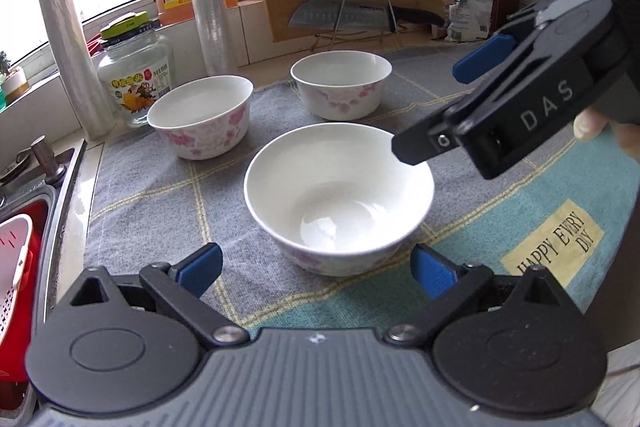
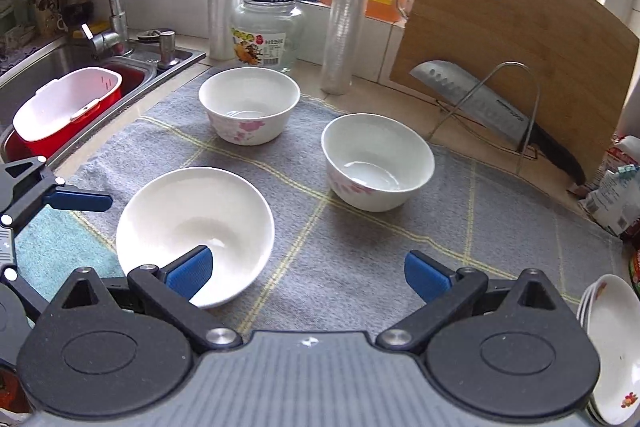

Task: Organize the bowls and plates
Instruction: 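Grip the rim of a white bowl with the right tool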

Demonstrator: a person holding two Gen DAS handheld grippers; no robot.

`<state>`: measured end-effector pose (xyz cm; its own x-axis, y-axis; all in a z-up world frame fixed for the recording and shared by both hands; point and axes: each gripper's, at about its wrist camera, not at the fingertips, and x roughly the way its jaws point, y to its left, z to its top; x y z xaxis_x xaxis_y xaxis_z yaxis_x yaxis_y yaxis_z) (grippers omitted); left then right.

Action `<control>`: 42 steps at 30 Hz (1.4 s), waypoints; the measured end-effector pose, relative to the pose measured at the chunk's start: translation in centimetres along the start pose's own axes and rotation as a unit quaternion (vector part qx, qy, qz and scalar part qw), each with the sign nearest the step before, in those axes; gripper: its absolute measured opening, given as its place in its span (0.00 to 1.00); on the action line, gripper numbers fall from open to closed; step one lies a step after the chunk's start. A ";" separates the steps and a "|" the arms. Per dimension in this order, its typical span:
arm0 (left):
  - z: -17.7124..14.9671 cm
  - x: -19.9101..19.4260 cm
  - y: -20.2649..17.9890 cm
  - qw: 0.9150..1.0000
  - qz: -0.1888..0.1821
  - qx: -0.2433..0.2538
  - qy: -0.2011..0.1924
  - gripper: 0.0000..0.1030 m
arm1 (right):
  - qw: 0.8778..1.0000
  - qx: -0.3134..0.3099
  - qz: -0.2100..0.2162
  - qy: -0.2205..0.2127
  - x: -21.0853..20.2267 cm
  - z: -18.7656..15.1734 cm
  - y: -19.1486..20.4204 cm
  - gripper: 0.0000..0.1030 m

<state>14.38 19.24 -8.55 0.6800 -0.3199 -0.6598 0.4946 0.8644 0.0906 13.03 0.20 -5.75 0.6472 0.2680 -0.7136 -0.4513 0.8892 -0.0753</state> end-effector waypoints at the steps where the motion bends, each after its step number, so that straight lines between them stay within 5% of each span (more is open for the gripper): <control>1: 0.0 0.2 0.0 1.000 -0.002 0.002 -0.003 0.97 | 1.000 -0.002 0.012 0.004 0.4 0.2 0.1 1.00; 12: 0.5 1.9 0.0 1.000 -0.025 0.013 -0.007 0.96 | 0.995 -0.010 0.092 0.037 3.6 1.6 1.0 0.99; 19: 0.6 1.7 0.1 0.998 -0.050 0.023 -0.013 0.85 | 0.990 -0.010 0.128 0.056 4.9 2.2 0.7 0.85; 42: 1.8 1.4 -0.8 0.997 -0.051 0.047 0.020 0.84 | 0.985 -0.005 0.162 0.060 3.8 2.2 0.1 0.75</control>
<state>15.92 17.36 -8.24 0.6032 -0.3865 -0.6977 0.6093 0.7878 0.0904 16.78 2.14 -6.96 0.3923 0.4908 -0.7779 -0.6281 0.7608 0.1633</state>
